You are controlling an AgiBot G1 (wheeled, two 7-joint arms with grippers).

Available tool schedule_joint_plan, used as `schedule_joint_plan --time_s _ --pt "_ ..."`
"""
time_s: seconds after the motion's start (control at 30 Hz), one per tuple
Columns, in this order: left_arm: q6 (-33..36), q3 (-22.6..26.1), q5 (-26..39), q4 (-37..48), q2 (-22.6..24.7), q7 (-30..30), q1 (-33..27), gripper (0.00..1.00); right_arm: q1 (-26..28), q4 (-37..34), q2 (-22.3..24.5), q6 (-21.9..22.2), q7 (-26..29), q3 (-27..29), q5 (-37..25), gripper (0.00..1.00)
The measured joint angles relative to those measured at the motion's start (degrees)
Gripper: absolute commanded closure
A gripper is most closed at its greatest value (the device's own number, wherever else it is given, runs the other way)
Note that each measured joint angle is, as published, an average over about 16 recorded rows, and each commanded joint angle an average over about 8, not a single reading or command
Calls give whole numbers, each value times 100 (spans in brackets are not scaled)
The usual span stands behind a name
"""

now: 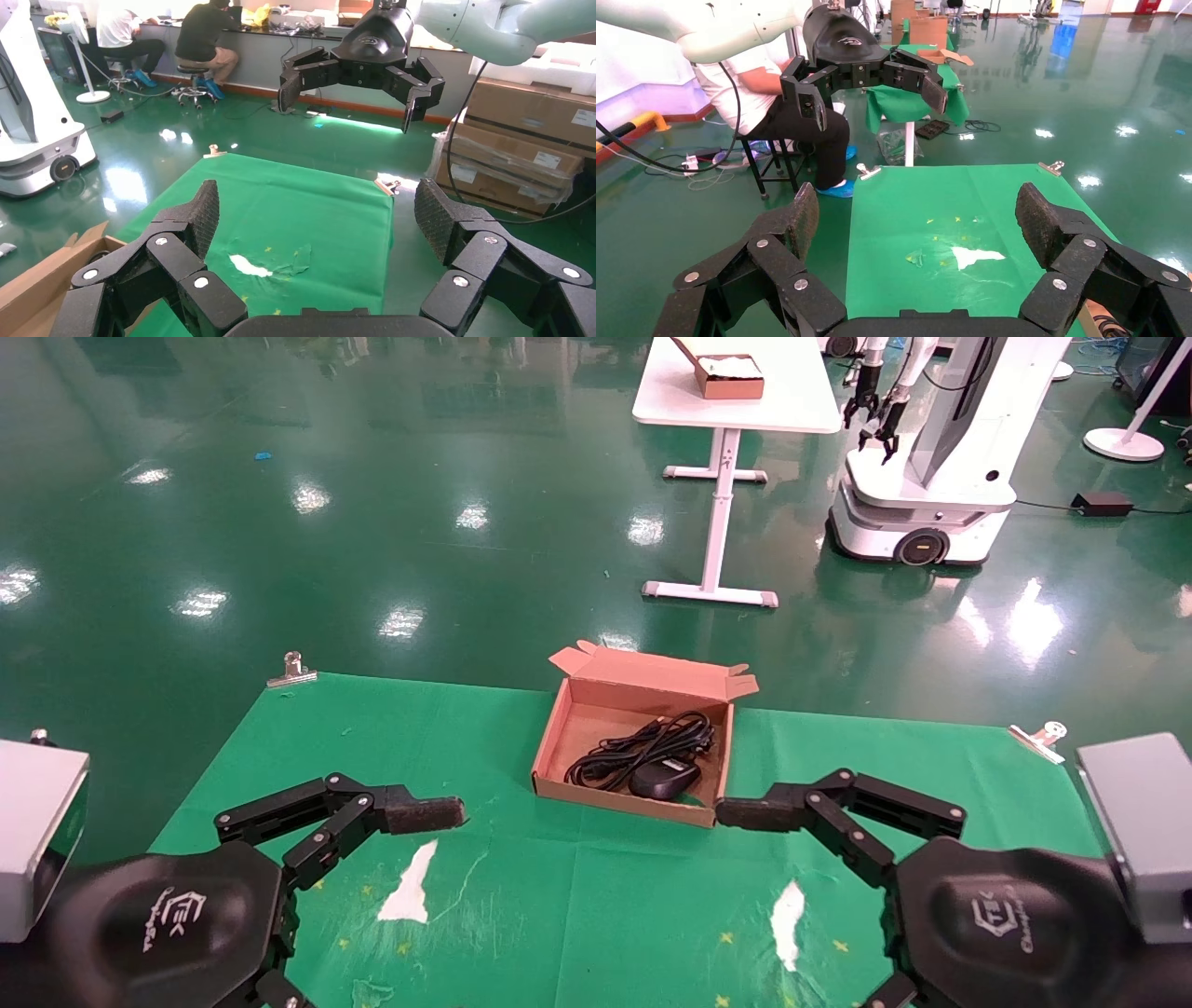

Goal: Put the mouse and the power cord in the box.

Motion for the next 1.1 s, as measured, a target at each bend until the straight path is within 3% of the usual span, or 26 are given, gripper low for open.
schedule_joint_plan --time_s 1.1 --pt "-1 1 2 2 2 0 -1 0 5 -5 -2 2 -2 -1 -4 0"
